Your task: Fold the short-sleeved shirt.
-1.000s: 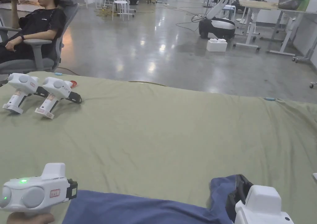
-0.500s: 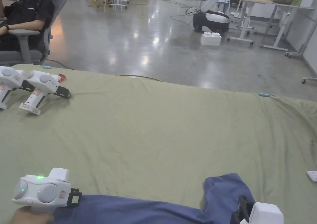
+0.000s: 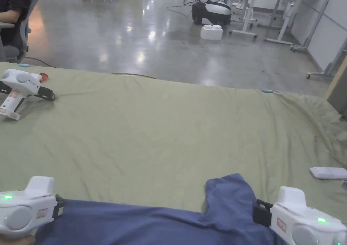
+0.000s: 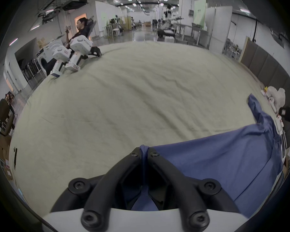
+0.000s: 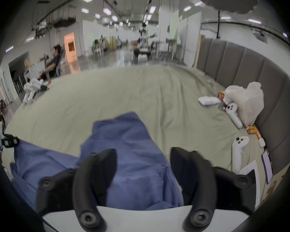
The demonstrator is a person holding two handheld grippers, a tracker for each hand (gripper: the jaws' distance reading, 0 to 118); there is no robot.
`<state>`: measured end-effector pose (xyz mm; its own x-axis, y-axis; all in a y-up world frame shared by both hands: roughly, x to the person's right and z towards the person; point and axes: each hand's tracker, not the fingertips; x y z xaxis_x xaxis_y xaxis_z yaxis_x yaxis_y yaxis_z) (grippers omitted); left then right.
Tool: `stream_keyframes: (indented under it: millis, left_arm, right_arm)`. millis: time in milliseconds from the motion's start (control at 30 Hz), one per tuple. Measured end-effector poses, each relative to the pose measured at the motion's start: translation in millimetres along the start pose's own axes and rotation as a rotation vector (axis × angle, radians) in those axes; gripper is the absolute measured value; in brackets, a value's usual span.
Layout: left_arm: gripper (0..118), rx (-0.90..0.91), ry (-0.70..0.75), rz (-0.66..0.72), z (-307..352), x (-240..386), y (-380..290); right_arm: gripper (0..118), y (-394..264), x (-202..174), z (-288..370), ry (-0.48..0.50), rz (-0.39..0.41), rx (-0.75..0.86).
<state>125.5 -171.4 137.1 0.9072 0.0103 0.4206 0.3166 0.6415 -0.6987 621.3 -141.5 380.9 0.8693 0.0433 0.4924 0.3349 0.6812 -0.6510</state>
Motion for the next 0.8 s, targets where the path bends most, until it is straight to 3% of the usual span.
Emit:
stream_keyframes:
  millis: [133, 233, 333, 400, 500, 533, 800]
  left_arm:
    - [2, 0.050, 0.001, 0.029, 15.7, -3.6, -2.0]
    - [2, 0.066, 0.003, 0.039, 27.0, 1.9, -2.7]
    - [2, 0.069, 0.009, 0.040, 34.3, 7.2, -0.6]
    - [2, 0.073, 0.006, 0.049, 36.6, 8.8, -0.3]
    - [2, 0.070, 0.007, 0.045, 40.1, 13.3, 1.6]
    - [2, 0.070, 0.009, 0.043, 41.2, 14.9, 0.5]
    - [2, 0.075, -0.002, 0.046, 52.8, 12.7, -3.4]
  right_arm:
    - [75, 9.3, 10.2, -39.0, 0.021, 0.007, -0.090]
    - [75, 10.5, 5.9, -67.5, 0.026, 0.074, -0.159]
    - [74, 8.7, 2.4, -90.0, 0.052, 0.055, -0.227]
    - [59, 8.3, -2.9, -96.1, 0.066, 0.067, -0.293]
    - [8, 8.2, -8.2, -96.0, 0.070, 0.068, -0.267]
    - [3, 7.6, -10.4, -96.5, 0.075, 0.058, -0.268]
    - [3, 6.0, 1.5, -58.5, 0.072, 0.056, -0.144]
